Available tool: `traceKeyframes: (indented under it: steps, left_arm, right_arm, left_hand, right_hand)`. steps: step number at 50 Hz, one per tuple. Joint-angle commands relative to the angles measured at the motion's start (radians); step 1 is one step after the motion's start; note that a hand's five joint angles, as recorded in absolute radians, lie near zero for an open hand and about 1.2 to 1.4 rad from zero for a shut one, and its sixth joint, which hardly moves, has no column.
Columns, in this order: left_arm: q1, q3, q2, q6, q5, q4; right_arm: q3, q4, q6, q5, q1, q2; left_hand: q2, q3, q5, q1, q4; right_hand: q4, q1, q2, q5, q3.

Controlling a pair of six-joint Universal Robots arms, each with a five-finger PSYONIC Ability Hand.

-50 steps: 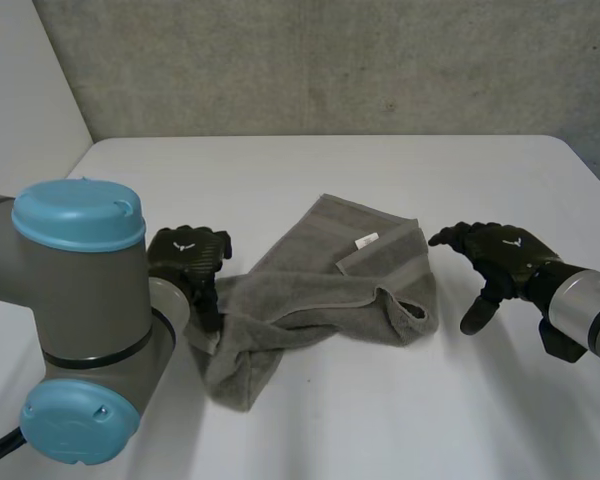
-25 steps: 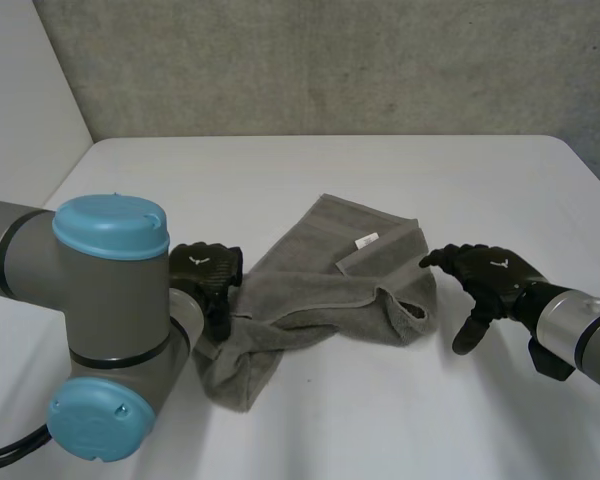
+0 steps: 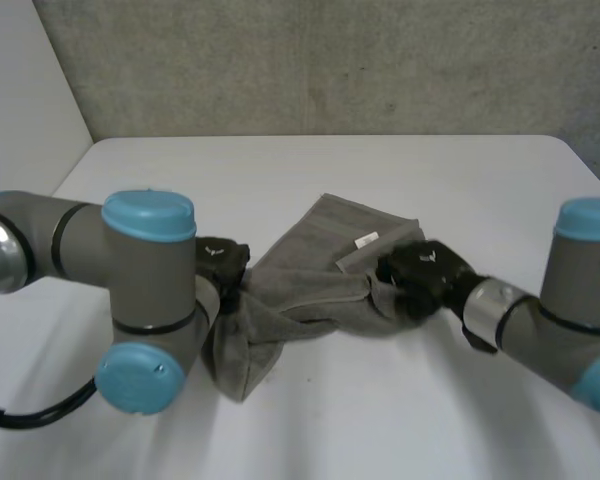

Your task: Fold the towel.

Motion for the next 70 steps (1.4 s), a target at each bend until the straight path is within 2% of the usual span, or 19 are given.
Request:
traceKeyframes:
  steps: [1,2,5,7,12,16,22,29,39,41,48,50,51,53,54,55,59,64,70]
  left_arm:
    - [0.022,0.326,-0.080,0.190,0.000,0.008]
    - [0.032,0.414,-0.090,0.211,0.000,0.025]
    - [0.041,0.500,-0.098,0.230,0.000,0.052]
    - [0.059,0.638,-0.098,0.242,0.000,0.131]
    - [0.073,0.727,-0.078,0.241,0.003,0.258]
    - [0.081,0.717,-0.049,0.236,-0.003,0.291]
    - [0.082,0.491,0.009,0.213,0.005,0.240]
    - [0.096,0.098,0.020,0.202,0.023,0.242]
    - [0.098,-0.191,0.038,0.207,0.056,0.236]
    - [0.098,-0.253,0.095,0.209,0.056,0.228]
    - [0.101,-0.374,0.235,0.213,0.057,0.231]
    - [0.105,-0.411,0.288,0.212,0.057,0.231]
    - [0.105,-0.411,0.288,0.212,0.057,0.231]
    - [0.107,-0.434,0.322,0.213,0.057,0.231]
    - [0.107,-0.434,0.322,0.213,0.057,0.231]
    - [0.107,-0.438,0.333,0.213,0.057,0.233]
    - [0.109,-0.440,0.340,0.213,0.057,0.231]
    - [0.109,-0.442,0.340,0.213,0.056,0.231]
    - [0.109,-0.455,0.342,0.222,0.056,0.228]
  right_arm:
    - [-0.386,-0.019,-0.002,0.108,0.013,0.034]
    - [-0.468,-0.048,-0.002,0.133,0.016,0.042]
    - [-0.537,-0.094,0.002,0.152,0.023,0.051]
    - [-0.623,-0.206,0.010,0.181,0.035,0.053]
    - [-0.654,-0.339,0.010,0.259,0.038,0.034]
    - [-0.640,-0.341,0.011,0.277,0.039,0.011]
    - [-0.536,-0.222,0.002,0.230,0.049,-0.012]
    - [-0.338,-0.022,-0.065,0.100,0.061,0.028]
    - [-0.119,0.213,-0.283,0.078,0.072,0.068]
    - [-0.055,0.284,-0.335,0.066,0.069,0.036]
    - [0.102,0.363,-0.412,0.033,0.059,-0.104]
    - [0.151,0.396,-0.446,0.014,0.058,-0.171]
    - [0.151,0.397,-0.446,0.013,0.058,-0.171]
    - [0.156,0.415,-0.469,-0.008,0.059,-0.226]
    - [0.156,0.415,-0.469,-0.008,0.059,-0.227]
    - [0.147,0.410,-0.470,-0.016,0.058,-0.249]
    - [0.076,0.397,-0.453,-0.040,0.058,-0.276]
    - [-0.019,0.395,-0.447,-0.046,0.059,-0.244]
    - [-0.192,0.418,-0.449,-0.039,0.072,-0.101]
  left_hand:
    - [0.184,0.188,0.213,0.228,0.182]
    - [0.184,0.188,0.213,0.228,0.182]
    - [0.184,0.188,0.213,0.228,0.182]
    - [0.184,0.188,0.213,0.228,0.182]
    - [0.184,0.188,0.213,0.228,0.182]
    - [0.184,0.188,0.213,0.228,0.182]
    - [0.184,0.188,0.213,0.228,0.182]
    - [0.184,0.188,0.213,0.228,0.182]
    - [0.184,0.188,0.213,0.228,0.182]
    - [0.184,0.188,0.213,0.228,0.182]
    - [0.184,0.188,0.213,0.228,0.182]
    - [0.184,0.188,0.213,0.228,0.182]
    - [0.184,0.188,0.213,0.228,0.182]
    - [0.184,0.188,0.213,0.228,0.182]
    - [0.184,0.188,0.213,0.228,0.182]
    - [0.184,0.188,0.213,0.228,0.182]
    - [0.184,0.188,0.213,0.228,0.182]
    - [0.184,0.188,0.213,0.228,0.182]
    - [0.184,0.188,0.213,0.228,0.182]
  right_hand:
    - [0.056,0.075,0.080,0.061,0.066]
    - [0.056,0.075,0.080,0.061,0.066]
    - [0.056,0.075,0.080,0.061,0.066]
    - [0.056,0.075,0.080,0.061,0.066]
    - [0.056,0.075,0.080,0.061,0.066]
    - [0.056,0.075,0.080,0.061,0.066]
    - [0.056,0.075,0.080,0.061,0.066]
    - [0.056,0.075,0.080,0.061,0.066]
    - [0.056,0.075,0.080,0.061,0.066]
    - [0.056,0.075,0.080,0.061,0.066]
    - [0.056,0.075,0.080,0.061,0.066]
    - [-0.276,-0.257,-0.252,-0.270,-0.265]
    - [-0.278,-0.259,-0.254,-0.272,-0.267]
    - [-0.979,-0.960,-0.955,-0.974,-0.969]
    - [-0.982,-0.964,-0.958,-0.977,-0.972]
    - [-1.166,-1.147,-1.142,-1.161,-1.156]
    - [-1.166,-1.147,-1.142,-1.161,-1.156]
    - [-1.166,-1.147,-1.142,-1.161,-1.156]
    - [-1.166,-1.147,-1.142,-1.161,-1.156]
